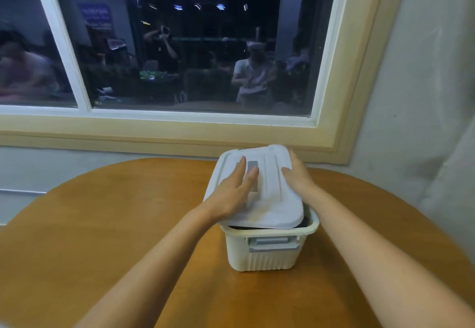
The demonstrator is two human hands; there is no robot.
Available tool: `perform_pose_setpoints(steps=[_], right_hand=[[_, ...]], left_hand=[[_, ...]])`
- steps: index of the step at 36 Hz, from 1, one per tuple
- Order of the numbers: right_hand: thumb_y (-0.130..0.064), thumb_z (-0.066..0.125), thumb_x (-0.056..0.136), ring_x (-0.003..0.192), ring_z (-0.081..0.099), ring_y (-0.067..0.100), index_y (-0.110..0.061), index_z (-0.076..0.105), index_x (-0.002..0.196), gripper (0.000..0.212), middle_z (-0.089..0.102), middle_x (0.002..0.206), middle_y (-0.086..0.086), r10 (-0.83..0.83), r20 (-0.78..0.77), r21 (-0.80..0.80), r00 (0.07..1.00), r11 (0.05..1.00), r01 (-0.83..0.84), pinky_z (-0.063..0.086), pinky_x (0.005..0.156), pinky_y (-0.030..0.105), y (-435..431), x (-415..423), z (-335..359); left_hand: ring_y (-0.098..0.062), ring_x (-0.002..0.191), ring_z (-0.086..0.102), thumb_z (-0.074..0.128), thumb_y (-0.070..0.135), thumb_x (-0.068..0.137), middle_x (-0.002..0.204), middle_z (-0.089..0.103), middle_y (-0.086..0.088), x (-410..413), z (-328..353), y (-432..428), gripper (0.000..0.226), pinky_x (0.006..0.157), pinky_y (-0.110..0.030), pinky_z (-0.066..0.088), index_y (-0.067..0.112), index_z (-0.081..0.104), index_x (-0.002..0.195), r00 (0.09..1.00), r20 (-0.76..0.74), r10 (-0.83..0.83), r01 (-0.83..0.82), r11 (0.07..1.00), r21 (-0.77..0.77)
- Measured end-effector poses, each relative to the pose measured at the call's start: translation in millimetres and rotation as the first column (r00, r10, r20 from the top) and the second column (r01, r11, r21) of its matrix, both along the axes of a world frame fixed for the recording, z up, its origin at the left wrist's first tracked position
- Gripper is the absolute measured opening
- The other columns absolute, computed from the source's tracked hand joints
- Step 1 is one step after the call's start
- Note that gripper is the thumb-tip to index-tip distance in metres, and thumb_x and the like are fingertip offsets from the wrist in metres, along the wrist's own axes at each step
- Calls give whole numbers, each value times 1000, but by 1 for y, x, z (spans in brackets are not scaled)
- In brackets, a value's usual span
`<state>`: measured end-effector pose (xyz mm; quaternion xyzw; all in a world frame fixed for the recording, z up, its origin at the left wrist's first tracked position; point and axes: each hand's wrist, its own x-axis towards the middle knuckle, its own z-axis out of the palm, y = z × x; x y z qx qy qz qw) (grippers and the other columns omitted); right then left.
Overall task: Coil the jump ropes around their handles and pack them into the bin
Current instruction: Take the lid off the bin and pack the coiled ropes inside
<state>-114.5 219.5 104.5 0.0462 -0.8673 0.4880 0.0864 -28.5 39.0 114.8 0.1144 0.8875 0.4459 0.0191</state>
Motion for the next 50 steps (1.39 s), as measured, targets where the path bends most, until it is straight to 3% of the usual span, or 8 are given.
perform_pose_setpoints(steps=[2, 5, 16, 24, 29, 32, 37, 50], right_hand=[[-10, 37, 105, 150, 15, 27, -21, 21, 156, 54, 23, 162, 5, -61, 49, 155, 997, 986, 53, 16, 117, 36, 7, -5, -8], [-23, 33, 108, 153, -2, 27, -23, 12, 158, 54, 13, 166, 3, -50, 128, 285, 990, 958, 11, -4, 121, 45, 19, -8, -11], [-68, 16, 96, 150, -21, 21, -47, 6, 155, 63, -9, 163, -17, 194, 188, 657, 963, 704, -270, -14, 118, 55, 21, 60, 3], [-62, 33, 96, 152, -11, 18, -48, 27, 150, 56, 8, 163, -19, 214, 159, 453, 964, 852, -264, -1, 121, 55, 41, 61, -12], [-57, 38, 91, 148, 13, 5, -37, 54, 130, 47, 32, 149, -22, 189, -194, 188, 963, 970, -152, 11, 122, 52, 44, 72, -20], [-56, 41, 99, 135, 35, -2, -29, 68, 116, 43, 49, 138, -19, 187, -419, 240, 889, 967, -90, 20, 121, 41, 53, 88, -31], [-56, 33, 101, 132, 40, -5, -28, 70, 118, 49, 54, 137, -15, 286, -519, 427, 806, 903, -46, 11, 120, 18, 68, 112, -52], [-56, 45, 96, 142, 33, 0, -27, 53, 139, 52, 51, 144, -13, 341, -534, 523, 774, 852, -15, 17, 122, 31, 83, 122, -68]], left_hand=[[-15, 148, 22, 26, 59, 99, 164, 15, 5, 2, 0, -4, 70, 119, -31, 15, 27, 8, 158, 1000, -25, -2, 1, 999, -52], [-19, 151, 12, 25, 59, 99, 163, 19, 0, 2, -1, -6, 67, 123, -42, 2, 27, 16, 158, 996, -85, -8, -14, 967, -254], [-25, 151, -14, 14, 64, 98, 166, -3, 3, 11, -10, -9, 62, 120, -51, -13, 42, 8, 155, 996, -54, -64, 23, 834, -551], [-31, 151, -13, 13, 60, 100, 166, 2, 1, 20, -17, 14, 59, 120, -55, -8, 40, 16, 156, 990, -130, -46, -43, 795, -605], [-25, 152, 13, 26, 49, 105, 161, 29, 0, 25, -22, 7, 49, 122, -53, -2, 31, 42, 148, 937, -345, -51, -117, 887, -448], [-20, 136, 47, 33, 43, 103, 140, 58, 0, 31, -31, 0, 44, 120, -49, 20, 24, 65, 127, 767, -631, -115, -162, 917, -364], [-12, 124, 58, 39, 45, 103, 129, 65, 2, 46, -42, -15, 45, 112, -33, 36, 19, 69, 122, 684, -704, -191, -72, 943, -326], [-13, 137, 45, 47, 59, 94, 143, 53, 3, 58, -68, -34, 61, 119, -31, 25, 18, 57, 138, 674, -690, -264, -45, 918, -395]])
